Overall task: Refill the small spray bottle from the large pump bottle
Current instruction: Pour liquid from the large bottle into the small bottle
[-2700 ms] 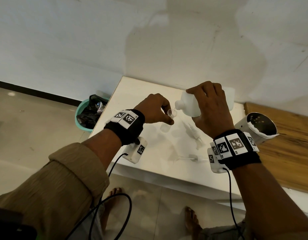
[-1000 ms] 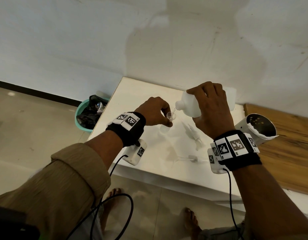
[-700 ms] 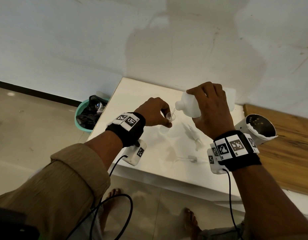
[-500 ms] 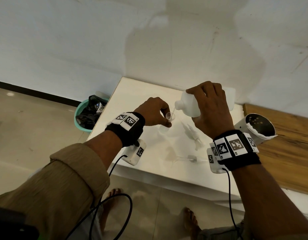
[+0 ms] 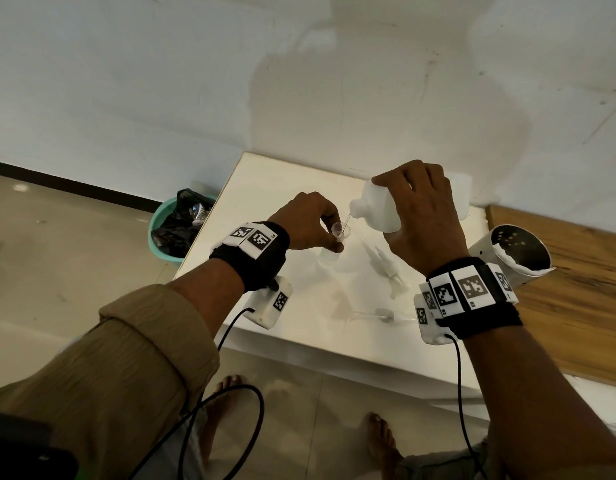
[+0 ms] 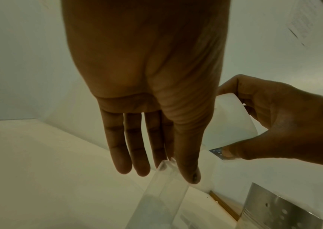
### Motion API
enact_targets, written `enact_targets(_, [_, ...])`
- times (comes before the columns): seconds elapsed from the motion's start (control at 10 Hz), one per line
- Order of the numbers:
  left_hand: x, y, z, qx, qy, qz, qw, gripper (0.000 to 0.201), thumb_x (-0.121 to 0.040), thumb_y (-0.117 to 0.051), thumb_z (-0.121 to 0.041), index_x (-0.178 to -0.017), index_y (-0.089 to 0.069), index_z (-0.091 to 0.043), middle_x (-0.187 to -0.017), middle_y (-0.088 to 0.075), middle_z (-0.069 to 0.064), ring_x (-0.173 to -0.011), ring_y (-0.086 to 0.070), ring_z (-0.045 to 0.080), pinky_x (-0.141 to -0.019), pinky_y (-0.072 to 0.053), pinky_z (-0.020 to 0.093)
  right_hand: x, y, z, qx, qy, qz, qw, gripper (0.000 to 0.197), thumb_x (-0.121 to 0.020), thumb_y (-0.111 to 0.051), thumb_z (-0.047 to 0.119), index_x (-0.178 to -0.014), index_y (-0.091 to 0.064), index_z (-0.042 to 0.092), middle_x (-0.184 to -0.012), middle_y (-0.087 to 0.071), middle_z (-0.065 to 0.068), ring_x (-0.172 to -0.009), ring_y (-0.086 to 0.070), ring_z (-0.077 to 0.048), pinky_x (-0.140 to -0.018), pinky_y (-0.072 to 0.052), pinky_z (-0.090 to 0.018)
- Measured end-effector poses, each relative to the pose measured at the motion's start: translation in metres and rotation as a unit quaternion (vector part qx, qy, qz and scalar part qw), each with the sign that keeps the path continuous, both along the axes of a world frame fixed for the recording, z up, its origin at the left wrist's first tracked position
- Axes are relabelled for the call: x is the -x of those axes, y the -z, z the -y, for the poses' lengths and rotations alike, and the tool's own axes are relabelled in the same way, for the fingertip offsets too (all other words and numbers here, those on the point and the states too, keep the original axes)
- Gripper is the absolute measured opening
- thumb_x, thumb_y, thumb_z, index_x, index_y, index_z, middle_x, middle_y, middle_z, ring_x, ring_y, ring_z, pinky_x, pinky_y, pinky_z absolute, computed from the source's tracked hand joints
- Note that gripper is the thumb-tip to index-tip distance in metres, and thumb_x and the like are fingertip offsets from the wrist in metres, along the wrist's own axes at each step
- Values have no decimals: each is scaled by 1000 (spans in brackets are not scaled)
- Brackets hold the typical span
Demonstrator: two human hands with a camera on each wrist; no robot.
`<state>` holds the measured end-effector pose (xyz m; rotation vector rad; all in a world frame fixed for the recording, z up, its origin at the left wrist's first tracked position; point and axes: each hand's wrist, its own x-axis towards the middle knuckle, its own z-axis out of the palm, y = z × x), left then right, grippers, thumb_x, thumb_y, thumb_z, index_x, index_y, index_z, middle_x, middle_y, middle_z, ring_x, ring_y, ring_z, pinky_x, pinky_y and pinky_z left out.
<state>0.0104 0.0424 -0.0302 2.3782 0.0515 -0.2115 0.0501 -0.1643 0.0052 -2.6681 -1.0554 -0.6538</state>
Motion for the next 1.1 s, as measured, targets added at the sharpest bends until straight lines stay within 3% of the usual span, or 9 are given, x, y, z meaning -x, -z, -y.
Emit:
enact_targets(0.2, [0, 0, 0, 6, 5, -1, 1000, 32, -67, -87, -32, -93, -73, -18, -102, -68, -7, -73, -52, -3, -61, -37, 19, 1, 0, 0, 1, 0, -4, 1000, 64, -58, -74, 1, -118, -57, 15, -113, -52, -8, -106, -44, -29, -86, -36, -34])
enact_targets(0.7, [0, -1, 1, 6, 6, -2, 1000, 30, -68, -86, -31, -92, -72, -20, -104, -67, -6, -75, -53, -1, -63, -38, 21, 2, -1, -1, 7, 2, -4, 1000, 65, -57, -76, 2, -118, -57, 16, -113, -52, -8, -106, -45, -29, -86, -37, -35])
enact_targets(1.1, [1, -2, 2, 6, 18, 0, 1000, 30, -71, -85, -27, -97, -73, -16, -102, -68, -6, -73, -52, -6, -62, -36, 15, 1, 1, -1, 11, 1, 1, 1000, 66, -56, -78, 4, -117, -57, 16, -113, -51, -7, -106, -44, -28, -86, -38, -35])
